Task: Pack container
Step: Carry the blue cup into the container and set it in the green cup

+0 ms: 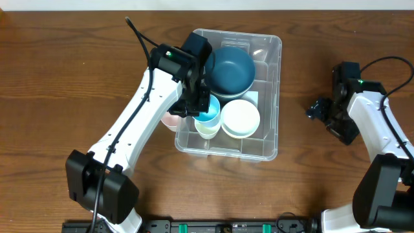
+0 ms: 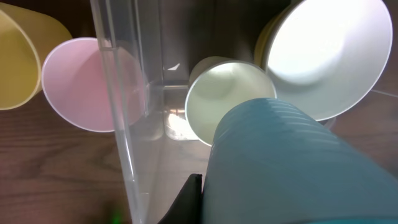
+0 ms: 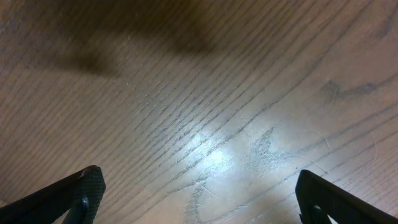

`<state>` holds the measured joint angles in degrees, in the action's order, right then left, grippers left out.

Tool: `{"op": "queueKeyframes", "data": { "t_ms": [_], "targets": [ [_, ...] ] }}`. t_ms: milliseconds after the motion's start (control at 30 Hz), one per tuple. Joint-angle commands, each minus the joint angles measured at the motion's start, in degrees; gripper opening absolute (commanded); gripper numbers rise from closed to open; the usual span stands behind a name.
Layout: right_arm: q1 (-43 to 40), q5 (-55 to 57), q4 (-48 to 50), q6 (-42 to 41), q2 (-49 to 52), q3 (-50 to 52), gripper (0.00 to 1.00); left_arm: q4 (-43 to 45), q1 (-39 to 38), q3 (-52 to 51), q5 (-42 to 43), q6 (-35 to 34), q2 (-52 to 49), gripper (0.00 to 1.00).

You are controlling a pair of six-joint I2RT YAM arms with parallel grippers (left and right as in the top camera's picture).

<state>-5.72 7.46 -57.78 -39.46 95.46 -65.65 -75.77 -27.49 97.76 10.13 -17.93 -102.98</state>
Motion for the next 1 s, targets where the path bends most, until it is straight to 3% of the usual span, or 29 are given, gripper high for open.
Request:
{"op": "queueKeyframes", "data": {
  "t_ms": [0, 600, 767, 933, 967],
  "targets": [
    [-0.2, 0.5, 0.0, -0.8, 0.1, -0.1, 0.99, 0.0, 0.2, -0.2, -2.9, -0.5, -0.8, 0.06],
    [-0.2, 0.5, 0.0, -0.8, 0.1, 0.0, 0.99, 0.5, 0.0, -0.4, -3.3, -0.5, -5.0, 0.06],
    [-0.2, 0.5, 0.0, -0.8, 0.1, -0.1, 0.99, 0.8, 0.0, -0.4, -3.3, -0.5, -5.3, 0.16],
    [-0.2, 0.5, 0.0, -0.8, 0.1, -0.1, 0.99, 0.8, 0.0, -0.4, -3.3, -0.5, -5.3, 0.17],
    [-0.2, 0.5, 0.0, -0.8, 0.1, -0.1, 0.99, 0.8, 0.0, -0.4, -3.3, -0.5, -5.3, 0.24]
  ]
}}
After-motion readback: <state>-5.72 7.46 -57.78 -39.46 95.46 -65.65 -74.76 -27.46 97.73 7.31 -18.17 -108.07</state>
